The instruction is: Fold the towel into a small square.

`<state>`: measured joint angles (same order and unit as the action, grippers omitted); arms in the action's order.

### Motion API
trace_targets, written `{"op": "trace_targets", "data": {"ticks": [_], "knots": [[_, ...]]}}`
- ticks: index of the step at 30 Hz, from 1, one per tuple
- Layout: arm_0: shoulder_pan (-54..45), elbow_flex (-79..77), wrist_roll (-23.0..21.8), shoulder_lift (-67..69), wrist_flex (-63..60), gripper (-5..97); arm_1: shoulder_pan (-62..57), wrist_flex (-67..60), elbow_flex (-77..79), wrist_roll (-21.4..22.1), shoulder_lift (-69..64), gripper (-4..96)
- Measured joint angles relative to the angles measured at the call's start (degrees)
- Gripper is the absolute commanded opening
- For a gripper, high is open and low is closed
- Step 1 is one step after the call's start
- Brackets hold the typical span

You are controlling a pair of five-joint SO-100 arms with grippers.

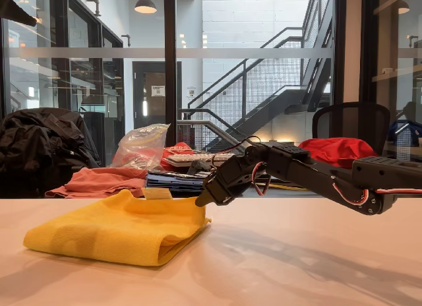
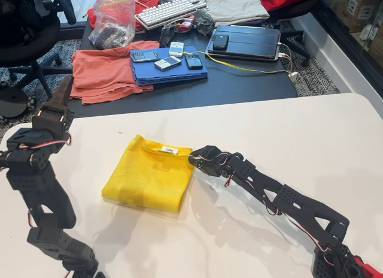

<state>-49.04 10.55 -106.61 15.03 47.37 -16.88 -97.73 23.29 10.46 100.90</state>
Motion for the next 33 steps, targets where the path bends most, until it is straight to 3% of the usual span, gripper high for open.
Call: {"op": "trace_targets", "data": {"ticks": [9,27,33], "knots": [[3.5,-0.1,-0.7,-9.2,-20.3,21,0.4,0.0,0.0,-0.1,0.3,43.7],[9.4,-0.1,-1.8,-9.3,-15.4,22,-1.1,0.0,0.0,-0.1,0.1,43.7],[9.2,-0.1,0.8,-9.2,-15.0,23,-0.4,0.0,0.0,-0.2,0.0,43.7]]}}
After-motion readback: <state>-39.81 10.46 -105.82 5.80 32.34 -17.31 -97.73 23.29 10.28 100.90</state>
